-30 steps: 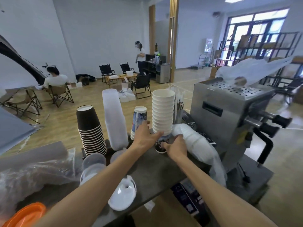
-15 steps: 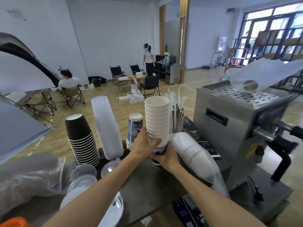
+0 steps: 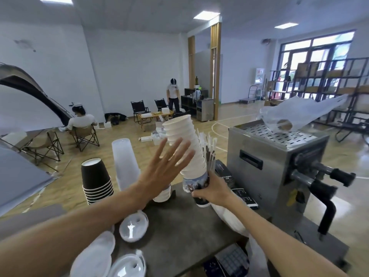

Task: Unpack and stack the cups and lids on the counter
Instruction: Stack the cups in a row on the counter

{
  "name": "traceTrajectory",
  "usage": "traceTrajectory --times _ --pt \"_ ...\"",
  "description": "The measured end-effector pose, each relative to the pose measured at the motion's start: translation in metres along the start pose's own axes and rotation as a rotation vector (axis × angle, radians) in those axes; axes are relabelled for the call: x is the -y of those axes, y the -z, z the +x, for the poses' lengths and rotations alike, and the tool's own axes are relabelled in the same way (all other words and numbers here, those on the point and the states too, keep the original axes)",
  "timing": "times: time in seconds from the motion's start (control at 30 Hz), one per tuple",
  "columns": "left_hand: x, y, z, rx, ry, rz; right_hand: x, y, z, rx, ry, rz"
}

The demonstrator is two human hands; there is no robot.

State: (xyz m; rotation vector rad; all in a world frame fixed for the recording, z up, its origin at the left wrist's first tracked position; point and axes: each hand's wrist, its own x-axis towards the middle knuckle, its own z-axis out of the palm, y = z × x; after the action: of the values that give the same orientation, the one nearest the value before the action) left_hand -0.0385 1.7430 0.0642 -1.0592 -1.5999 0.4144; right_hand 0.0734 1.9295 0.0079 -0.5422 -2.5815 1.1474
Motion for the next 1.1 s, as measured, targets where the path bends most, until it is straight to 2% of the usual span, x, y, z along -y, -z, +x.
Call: traceTrajectory --times 0.07,0.17,0.27,0.4,0.6,0.8,0.9,0.97,1.1 --pt "0.015 0.009 0.014 0.016 -0.053 0.146 0.008 0.016 -0.004 0.024 0.038 -0.109" --pt "0.031 0.019 0.032 0.08 -0.103 0.241 0.019 0.034 -0.013 0.073 0.041 -0.235" --pt "0.038 0.021 0.04 0.112 -0.133 0.2 0.026 0.047 -0.022 0.076 0.038 -0.342" --pt "0.04 0.011 0.04 0.149 -0.041 0.127 0.029 0.066 -0.028 0.054 0.034 -0.345" --pt "0.046 -0.002 0.034 0.158 0.327 -0.336 0.062 0.122 -0.035 -0.136 0.167 -0.077" --pt "0.022 -0.002 0.042 0.192 0.723 -0.749 0.119 0.143 -0.014 -0.609 0.297 0.031" --pt "0.003 0.0 0.045 0.183 0.867 -0.921 0.138 0.133 0.003 -0.767 0.335 0.052" --pt "-0.006 -0.002 0.046 0.173 0.957 -1.001 0.149 0.125 0.015 -0.777 0.36 0.19" --pt "-0.007 -0.014 0.051 0.144 1.124 -1.138 0.173 0.107 0.037 -0.664 0.428 0.368"
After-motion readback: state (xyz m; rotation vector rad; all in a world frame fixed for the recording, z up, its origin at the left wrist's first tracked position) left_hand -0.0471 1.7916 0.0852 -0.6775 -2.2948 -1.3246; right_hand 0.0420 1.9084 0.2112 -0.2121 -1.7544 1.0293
